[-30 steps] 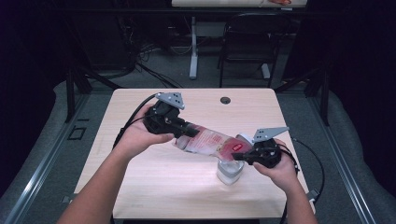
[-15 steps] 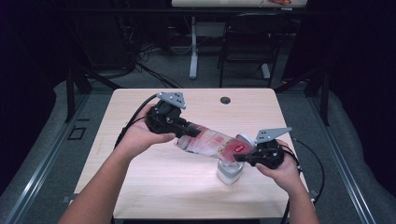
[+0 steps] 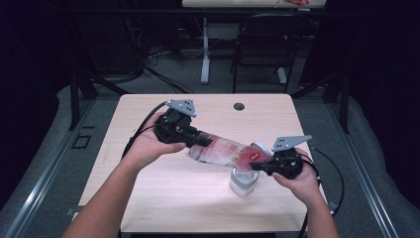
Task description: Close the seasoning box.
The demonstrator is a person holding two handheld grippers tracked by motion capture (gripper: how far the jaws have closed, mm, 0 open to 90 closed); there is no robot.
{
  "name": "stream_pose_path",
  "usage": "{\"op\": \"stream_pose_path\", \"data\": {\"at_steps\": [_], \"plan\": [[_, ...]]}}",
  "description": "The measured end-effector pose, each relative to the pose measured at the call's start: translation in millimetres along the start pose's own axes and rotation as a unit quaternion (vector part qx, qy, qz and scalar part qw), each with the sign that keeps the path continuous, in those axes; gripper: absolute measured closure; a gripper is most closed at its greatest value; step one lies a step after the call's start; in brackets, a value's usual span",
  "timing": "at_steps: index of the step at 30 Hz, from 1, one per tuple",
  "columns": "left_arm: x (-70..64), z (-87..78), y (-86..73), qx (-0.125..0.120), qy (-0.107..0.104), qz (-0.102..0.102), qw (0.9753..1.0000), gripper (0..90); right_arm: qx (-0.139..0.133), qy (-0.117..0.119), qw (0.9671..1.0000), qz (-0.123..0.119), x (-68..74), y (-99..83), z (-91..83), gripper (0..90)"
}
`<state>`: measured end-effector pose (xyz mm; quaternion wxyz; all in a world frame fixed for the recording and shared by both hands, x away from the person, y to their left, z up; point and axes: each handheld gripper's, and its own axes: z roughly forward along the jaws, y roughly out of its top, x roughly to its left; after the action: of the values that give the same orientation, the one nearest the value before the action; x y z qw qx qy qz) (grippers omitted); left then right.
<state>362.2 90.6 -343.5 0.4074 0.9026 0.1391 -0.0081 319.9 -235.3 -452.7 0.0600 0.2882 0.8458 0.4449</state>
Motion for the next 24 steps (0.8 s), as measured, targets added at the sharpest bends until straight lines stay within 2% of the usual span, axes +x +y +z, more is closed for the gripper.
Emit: {"op": "stream_pose_path", "data": {"at_steps": [6, 24], "plan": [[2.0, -2.7, -4.0, 0.000, 0.005, 0.000, 1.0000, 78.8, -0.009, 0.003, 1.0000, 0.000, 0.5, 0.9, -1.7, 88.7], [11.0, -6.3, -29.1, -0.010, 0.012, -0.026, 0.9995, 77.3, -0.031, 0.000, 0.9995, 0.002, 3.2, 4.1, 1.6, 88.5]]}}
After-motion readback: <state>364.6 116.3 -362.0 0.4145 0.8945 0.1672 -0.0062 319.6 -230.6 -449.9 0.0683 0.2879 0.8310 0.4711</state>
